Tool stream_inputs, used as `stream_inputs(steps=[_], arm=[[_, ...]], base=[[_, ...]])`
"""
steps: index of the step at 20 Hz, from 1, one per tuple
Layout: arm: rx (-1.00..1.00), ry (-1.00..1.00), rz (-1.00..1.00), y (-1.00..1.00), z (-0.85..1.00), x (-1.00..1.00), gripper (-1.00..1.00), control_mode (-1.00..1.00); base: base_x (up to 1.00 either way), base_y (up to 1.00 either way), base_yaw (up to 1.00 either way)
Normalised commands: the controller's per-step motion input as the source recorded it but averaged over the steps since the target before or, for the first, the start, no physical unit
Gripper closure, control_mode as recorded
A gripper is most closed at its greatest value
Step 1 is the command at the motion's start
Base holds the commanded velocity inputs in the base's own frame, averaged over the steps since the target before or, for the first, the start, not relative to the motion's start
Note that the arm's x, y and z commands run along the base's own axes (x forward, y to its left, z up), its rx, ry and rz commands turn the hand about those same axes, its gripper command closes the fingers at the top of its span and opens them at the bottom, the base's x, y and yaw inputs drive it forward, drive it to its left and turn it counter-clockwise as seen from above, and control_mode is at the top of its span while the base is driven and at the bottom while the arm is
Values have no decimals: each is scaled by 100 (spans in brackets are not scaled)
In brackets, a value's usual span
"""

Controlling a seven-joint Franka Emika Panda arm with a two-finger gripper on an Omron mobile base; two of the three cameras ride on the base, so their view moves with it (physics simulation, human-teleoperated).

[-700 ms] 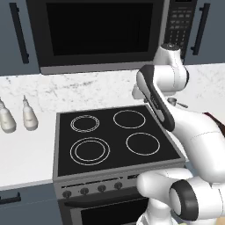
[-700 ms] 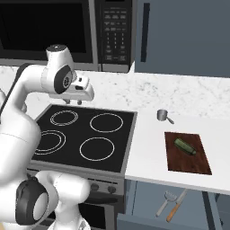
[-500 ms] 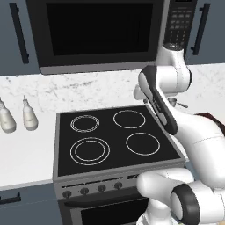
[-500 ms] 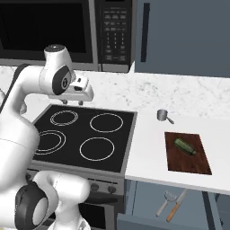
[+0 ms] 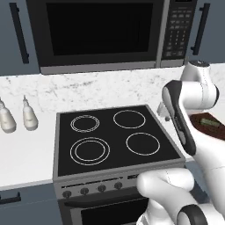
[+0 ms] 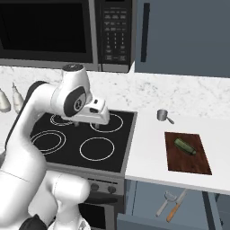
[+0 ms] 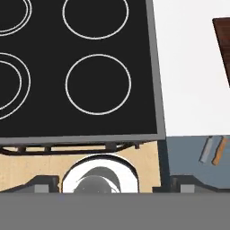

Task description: Place the appropriate cutting tool for cutting the cucumber skin on the cutting board.

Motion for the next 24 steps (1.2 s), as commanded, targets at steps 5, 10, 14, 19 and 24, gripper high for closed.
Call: stream_inputs(steps=[5,10,14,19,24], arm=[[0,31,-8,-100,-32,-58,-100,-100],[0,40,-15,-100,-50,-33,-100,-100],[-4,23,-9,-100,-80,-16,-100,-100],[-2,2,-5,-100,-95,-34,-100,-100],[1,-5,-3,-100,-91,-16,-100,-100]], base=[[0,0,0],[0,0,0],[0,0,0],[0,0,0],[0,0,0]])
